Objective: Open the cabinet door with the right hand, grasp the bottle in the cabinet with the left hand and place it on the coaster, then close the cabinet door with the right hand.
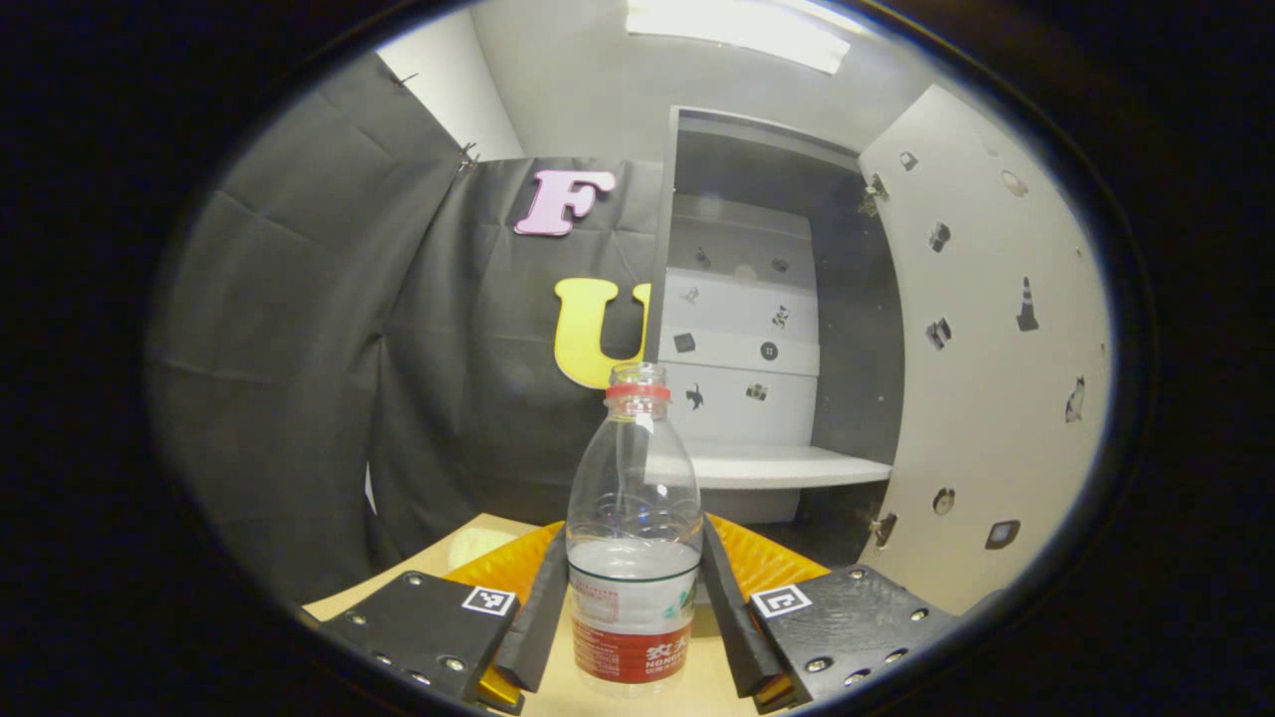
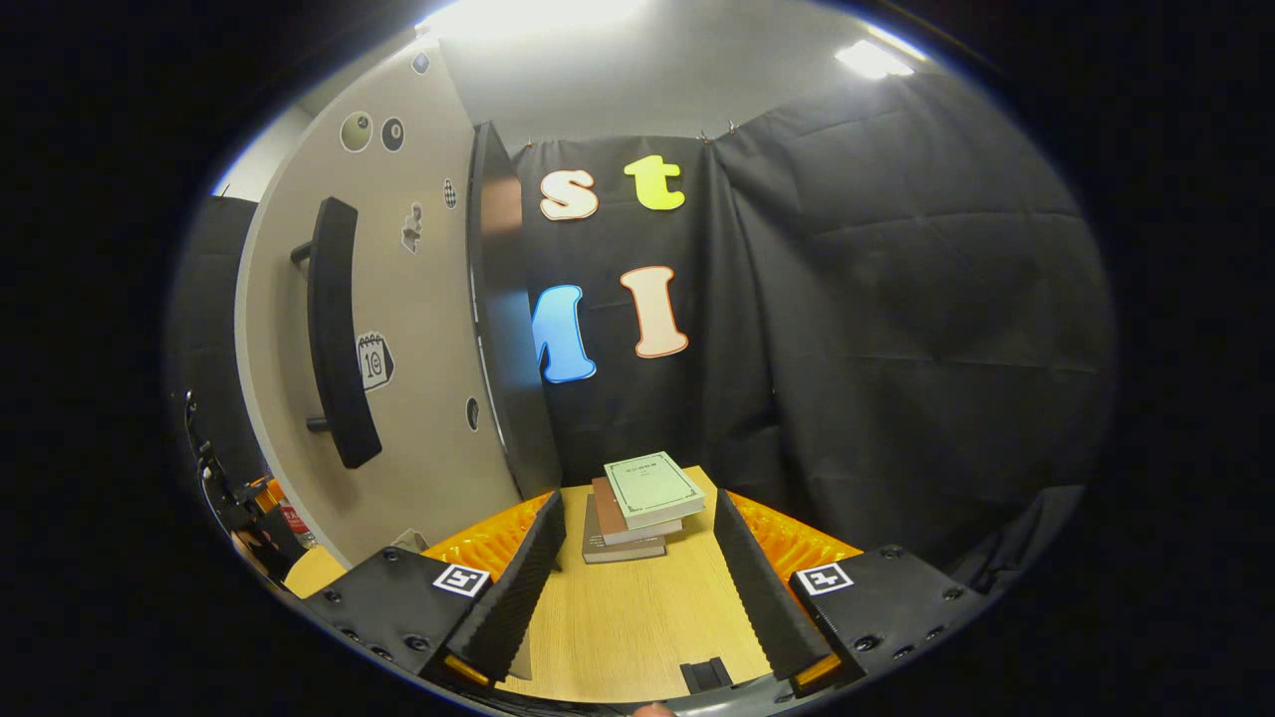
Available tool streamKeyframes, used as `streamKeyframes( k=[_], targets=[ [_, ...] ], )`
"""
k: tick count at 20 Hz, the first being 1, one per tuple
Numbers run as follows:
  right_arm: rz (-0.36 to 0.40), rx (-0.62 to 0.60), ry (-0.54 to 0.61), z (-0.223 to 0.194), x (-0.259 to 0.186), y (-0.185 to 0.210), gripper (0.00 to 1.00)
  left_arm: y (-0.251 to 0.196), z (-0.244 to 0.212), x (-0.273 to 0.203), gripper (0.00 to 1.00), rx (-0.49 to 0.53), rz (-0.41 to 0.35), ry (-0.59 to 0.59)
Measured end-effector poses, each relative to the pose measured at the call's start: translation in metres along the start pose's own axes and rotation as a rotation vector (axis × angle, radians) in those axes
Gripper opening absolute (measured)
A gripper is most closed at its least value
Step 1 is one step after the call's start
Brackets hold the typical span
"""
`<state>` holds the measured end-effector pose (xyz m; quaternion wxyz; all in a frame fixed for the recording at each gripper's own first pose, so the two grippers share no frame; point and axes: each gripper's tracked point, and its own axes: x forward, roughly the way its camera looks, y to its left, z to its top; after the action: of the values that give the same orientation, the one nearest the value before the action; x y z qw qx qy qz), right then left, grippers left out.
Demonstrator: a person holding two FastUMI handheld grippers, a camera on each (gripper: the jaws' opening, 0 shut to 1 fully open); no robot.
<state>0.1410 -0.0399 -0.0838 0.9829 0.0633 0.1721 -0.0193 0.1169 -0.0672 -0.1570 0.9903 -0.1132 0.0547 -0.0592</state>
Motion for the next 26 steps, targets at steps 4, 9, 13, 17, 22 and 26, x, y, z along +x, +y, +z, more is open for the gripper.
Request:
streamKeyframes(
  k=[4, 9, 13, 17, 22, 26],
  targets=[
    [0.010, -0.032, 0.031, -0.012, 0.003, 0.003, 0.96, 0.011, -0.060, -0.027, 0.70, -0.051, 0.014, 0.041],
    [0.041, -0.068, 0.068, -0.031, 0.008, 0.017, 0.92, 0.019, -0.118, -0.052, 0.71, -0.039, 0.039, 0.079],
    [0.066, -0.093, 0.088, -0.039, 0.009, 0.028, 0.96, 0.031, -0.159, -0.056, 0.71, -0.029, 0.067, 0.139],
    [0.063, -0.099, 0.089, -0.041, 0.011, 0.028, 0.96, 0.039, -0.180, -0.052, 0.71, -0.035, 0.102, 0.155],
    [0.042, -0.072, 0.096, -0.044, 0.011, 0.023, 0.92, 0.022, -0.205, -0.060, 0.68, 0.011, 0.089, 0.177],
    [0.040, -0.065, 0.105, -0.046, 0.011, 0.023, 0.96, 0.020, -0.212, -0.078, 0.71, 0.040, 0.108, 0.157]
  ],
)
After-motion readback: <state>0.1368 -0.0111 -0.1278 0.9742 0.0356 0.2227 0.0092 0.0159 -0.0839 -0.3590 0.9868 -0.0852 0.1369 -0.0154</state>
